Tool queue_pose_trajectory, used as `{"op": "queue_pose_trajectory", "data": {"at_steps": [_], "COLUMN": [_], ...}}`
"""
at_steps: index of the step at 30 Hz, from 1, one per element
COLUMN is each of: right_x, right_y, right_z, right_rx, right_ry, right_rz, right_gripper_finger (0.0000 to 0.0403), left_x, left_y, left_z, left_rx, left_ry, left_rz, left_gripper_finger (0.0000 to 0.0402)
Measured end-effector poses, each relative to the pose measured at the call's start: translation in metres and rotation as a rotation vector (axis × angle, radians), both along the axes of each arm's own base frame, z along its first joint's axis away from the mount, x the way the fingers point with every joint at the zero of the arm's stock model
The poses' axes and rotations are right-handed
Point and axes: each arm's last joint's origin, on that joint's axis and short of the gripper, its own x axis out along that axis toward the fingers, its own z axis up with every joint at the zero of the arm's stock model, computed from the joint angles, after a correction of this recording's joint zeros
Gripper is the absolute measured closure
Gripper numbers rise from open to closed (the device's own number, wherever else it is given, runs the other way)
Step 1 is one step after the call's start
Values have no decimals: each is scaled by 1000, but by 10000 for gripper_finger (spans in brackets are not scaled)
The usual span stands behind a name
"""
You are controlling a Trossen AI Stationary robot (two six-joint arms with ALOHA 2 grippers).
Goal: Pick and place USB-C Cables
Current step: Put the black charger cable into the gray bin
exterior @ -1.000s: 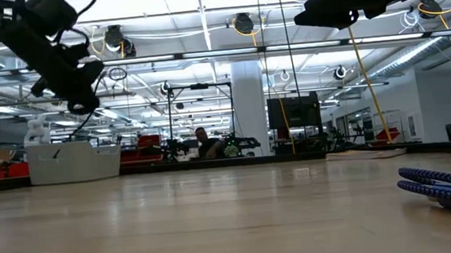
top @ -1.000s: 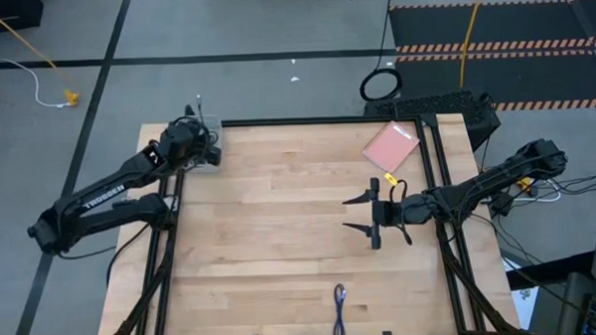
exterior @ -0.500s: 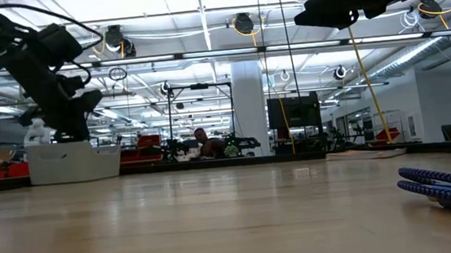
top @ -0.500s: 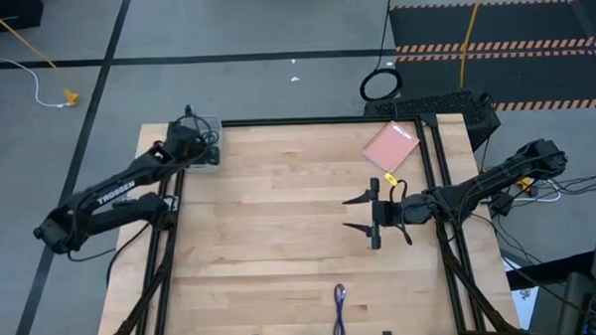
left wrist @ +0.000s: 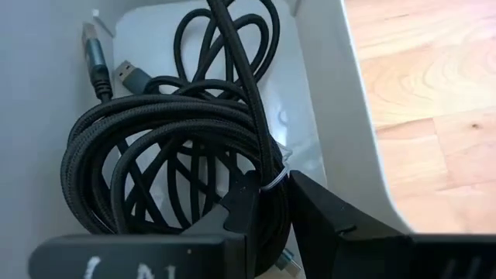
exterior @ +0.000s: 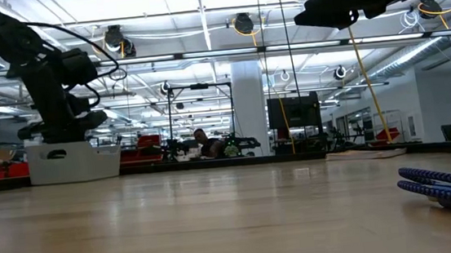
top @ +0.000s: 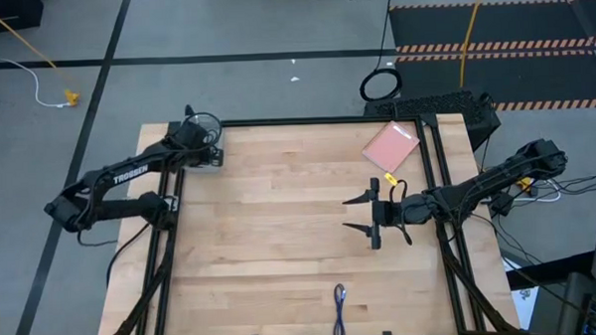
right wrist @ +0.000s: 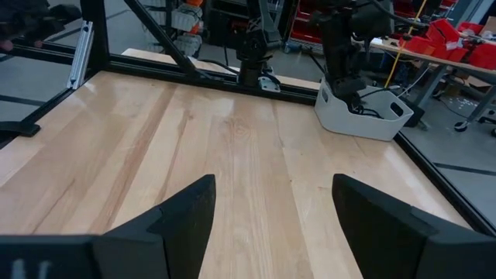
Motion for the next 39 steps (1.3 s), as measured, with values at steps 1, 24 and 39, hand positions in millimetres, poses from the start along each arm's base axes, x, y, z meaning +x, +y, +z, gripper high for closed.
{"op": "queue_pose_trajectory", "data": {"at_steps": [1, 24, 39], "right_x": [0, 0, -1], "right_y": [0, 0, 0], "right_z": [0, 0, -2], "right_rx": [0, -1, -9], "right_ry": [0, 0, 24], "right_rz": [0, 0, 0], "right_gripper_finger": [149, 149, 149], "left_x": [0, 16, 34], "left_y": [0, 34, 79], "left_z": [0, 31, 11], "left_rx": [-5, -202, -481], "left_ry": [3, 85, 279], "left_rz": [0, -26, -75], "left_gripper_finger": [337, 336, 331]}}
